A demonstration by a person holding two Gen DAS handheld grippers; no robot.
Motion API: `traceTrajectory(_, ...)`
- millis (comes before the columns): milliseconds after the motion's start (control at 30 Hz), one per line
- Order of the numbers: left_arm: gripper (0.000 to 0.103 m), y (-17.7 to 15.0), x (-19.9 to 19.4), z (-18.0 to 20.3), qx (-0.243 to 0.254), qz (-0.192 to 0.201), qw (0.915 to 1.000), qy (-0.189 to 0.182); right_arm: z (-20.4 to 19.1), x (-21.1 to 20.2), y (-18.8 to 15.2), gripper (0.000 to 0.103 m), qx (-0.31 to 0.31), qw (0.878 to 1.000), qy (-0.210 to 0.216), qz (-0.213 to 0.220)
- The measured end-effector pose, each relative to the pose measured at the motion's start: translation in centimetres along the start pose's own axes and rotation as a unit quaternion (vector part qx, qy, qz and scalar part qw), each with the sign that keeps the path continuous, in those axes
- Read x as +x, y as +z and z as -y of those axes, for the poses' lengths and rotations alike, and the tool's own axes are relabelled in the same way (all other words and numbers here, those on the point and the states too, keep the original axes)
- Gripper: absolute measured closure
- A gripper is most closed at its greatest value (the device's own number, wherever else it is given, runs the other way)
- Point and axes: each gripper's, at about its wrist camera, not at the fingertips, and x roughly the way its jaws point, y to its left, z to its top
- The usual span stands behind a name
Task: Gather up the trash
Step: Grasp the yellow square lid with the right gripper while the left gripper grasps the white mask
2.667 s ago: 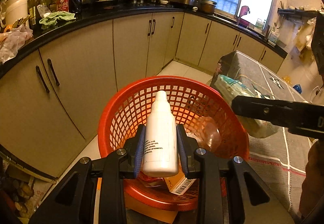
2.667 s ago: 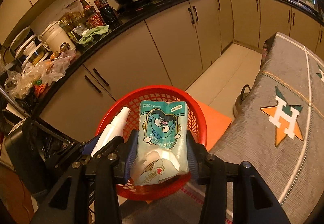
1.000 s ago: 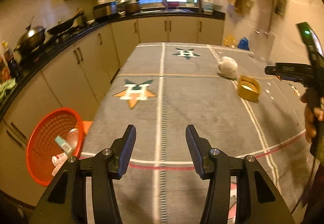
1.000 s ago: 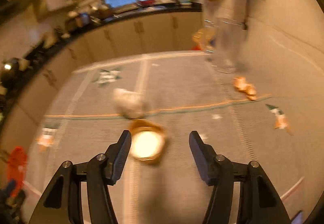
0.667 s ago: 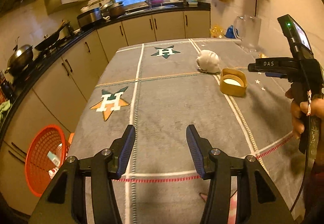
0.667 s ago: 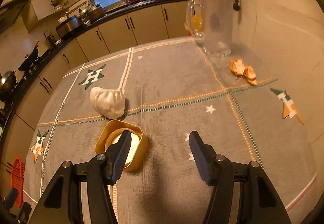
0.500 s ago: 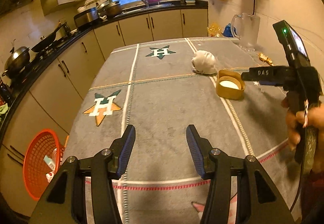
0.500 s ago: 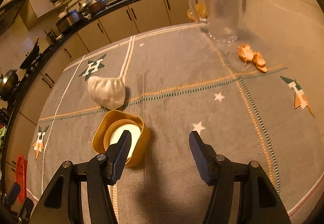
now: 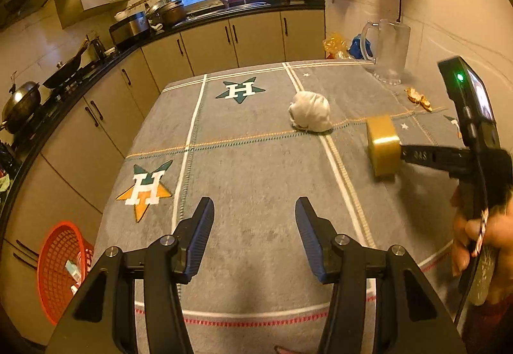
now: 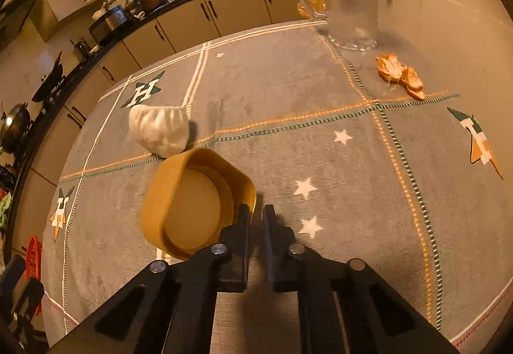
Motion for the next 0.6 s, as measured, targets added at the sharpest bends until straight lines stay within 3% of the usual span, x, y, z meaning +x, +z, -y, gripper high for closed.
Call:
traceTrajectory(333, 0.044, 4.3, 3.4, 1.0, -0.015, -0.017, 0.9994, -0.028, 1.1, -0.8, 0.2, 0.1, 0.017, 0.999, 0.038, 0.006)
traceTrajectory(433, 0.039, 5.6, 5.0, 1.6, -0.013, -0.02, 0.999, -0.038, 1.2, -0.9, 0.5, 0.099, 0.027, 0.996, 0.084, 0.007)
traceTrajectory(600, 0.039, 7.9, 7.6, 1.5, -0.024, -0.027, 0.9987, -0.036, -0.6, -0.4, 0.5, 0.098, -0.005, 0.989, 0.146, -0.001)
